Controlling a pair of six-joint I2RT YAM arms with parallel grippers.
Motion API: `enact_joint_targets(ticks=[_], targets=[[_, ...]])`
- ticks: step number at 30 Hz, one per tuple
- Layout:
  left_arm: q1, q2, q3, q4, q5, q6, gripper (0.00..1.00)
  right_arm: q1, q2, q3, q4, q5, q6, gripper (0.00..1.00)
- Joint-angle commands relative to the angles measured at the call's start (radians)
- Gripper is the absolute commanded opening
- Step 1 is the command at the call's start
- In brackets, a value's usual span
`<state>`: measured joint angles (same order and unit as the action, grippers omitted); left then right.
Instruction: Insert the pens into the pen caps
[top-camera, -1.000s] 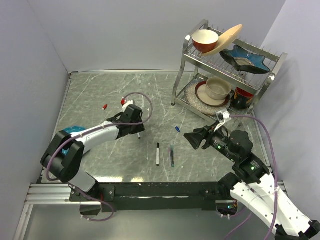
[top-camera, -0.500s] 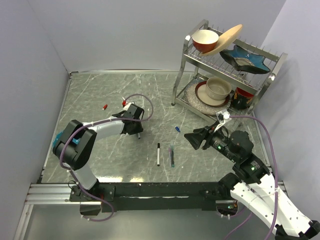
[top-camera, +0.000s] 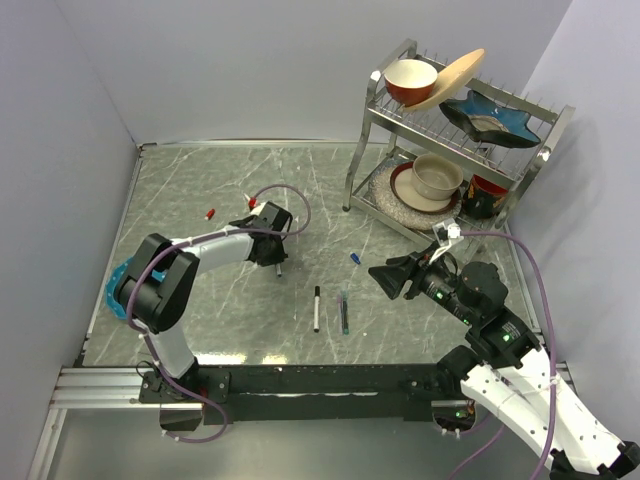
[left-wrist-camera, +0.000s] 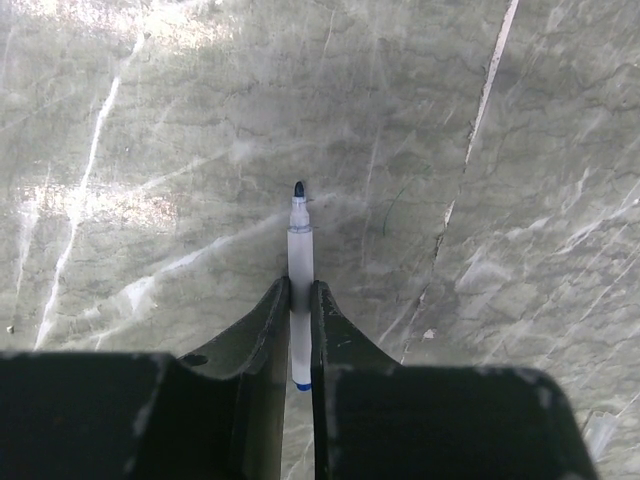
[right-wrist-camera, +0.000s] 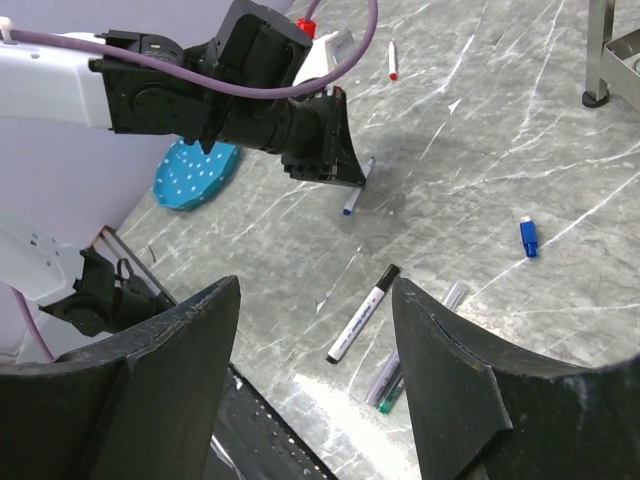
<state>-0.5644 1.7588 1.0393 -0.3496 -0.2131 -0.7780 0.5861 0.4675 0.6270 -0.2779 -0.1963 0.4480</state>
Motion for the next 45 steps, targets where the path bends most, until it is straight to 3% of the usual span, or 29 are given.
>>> enact_joint_targets(ticks=[1, 8, 15, 22, 30, 34, 38, 45], targets=[[-0.002, 0.021, 0.001, -0.092, -0.035, 0.028, 0.16, -0.002, -0.001, 0.0, 0.051, 0.005, 0.017, 0.7], [-0.002, 0.048, 0.025, -0.152, -0.052, 0.078, 0.16, -0.003, -0.004, -0.023, 0.072, 0.011, 0.024, 0.7], [-0.003, 0.045, -0.022, -0.057, 0.052, 0.08, 0.02, -0.002, 0.04, -0.018, 0.081, -0.003, 0.032, 0.7], [-0.005, -0.132, -0.117, 0.044, 0.167, 0.066, 0.01, -0.003, 0.082, -0.053, 0.158, 0.006, 0.109, 0.69], [-0.005, -0.38, -0.269, 0.236, 0.366, 0.043, 0.01, -0.002, 0.174, -0.053, 0.218, 0.086, 0.23, 0.67], [-0.006, -0.496, -0.353, 0.392, 0.519, 0.02, 0.01, -0.002, 0.232, -0.078, 0.313, 0.048, 0.277, 0.66], [-0.008, -0.561, -0.426, 0.54, 0.661, -0.01, 0.01, 0.004, 0.358, -0.04, 0.379, -0.087, 0.261, 0.66], [-0.019, -0.622, -0.501, 0.716, 0.799, -0.073, 0.01, 0.024, 0.494, -0.016, 0.48, -0.084, 0.32, 0.61]])
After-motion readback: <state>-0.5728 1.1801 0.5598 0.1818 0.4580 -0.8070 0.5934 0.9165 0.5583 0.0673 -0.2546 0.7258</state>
